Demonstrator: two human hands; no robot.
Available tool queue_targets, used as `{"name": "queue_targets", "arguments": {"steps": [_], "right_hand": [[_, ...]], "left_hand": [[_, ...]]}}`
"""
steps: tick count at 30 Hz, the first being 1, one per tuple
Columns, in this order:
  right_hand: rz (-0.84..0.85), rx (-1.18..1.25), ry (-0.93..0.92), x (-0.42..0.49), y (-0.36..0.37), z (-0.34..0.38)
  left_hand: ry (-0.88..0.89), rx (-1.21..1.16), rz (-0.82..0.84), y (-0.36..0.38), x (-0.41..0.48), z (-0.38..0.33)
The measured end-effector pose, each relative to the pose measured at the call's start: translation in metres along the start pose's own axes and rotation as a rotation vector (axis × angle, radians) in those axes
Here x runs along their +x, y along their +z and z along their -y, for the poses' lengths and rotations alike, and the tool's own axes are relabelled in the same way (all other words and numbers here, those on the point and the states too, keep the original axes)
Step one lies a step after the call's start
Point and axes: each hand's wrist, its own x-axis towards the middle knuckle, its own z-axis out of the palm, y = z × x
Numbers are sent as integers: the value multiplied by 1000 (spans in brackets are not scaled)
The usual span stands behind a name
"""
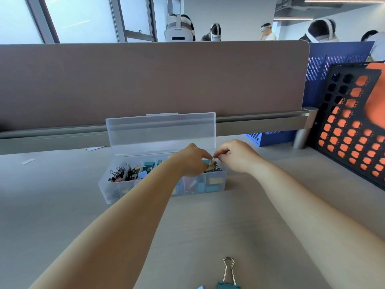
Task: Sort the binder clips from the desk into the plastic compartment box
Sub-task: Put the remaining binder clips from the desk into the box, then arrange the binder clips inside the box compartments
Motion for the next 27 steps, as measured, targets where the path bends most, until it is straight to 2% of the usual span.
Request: {"name": "queue_targets", "arguments": {"steps": [3, 6, 8, 9, 13, 19, 27], "right_hand": [[-25, 49, -28, -4, -4, 2], [-56, 120, -80, -12, -8, 4], [-43, 155, -102, -20, -6, 6], [-36, 161, -104, -24, -4, 7], [-88, 181, -95, -38, 7, 8], [-80, 225, -103, -81, 19, 15], [141, 242, -44, -143, 33, 23]], "left_hand": [[-132, -399, -131, -7, -7, 2], [-290, -867, -132, -21, -22, 4], [-307, -1103, -134, -26, -35, 5], [-289, -1140, -147, -26, -41, 5], [-229, -1124, -174, -20, -70, 1], [-254, -1060, -71, -6, -129, 9], [-208, -826, 10, 20, -202, 16]]}}
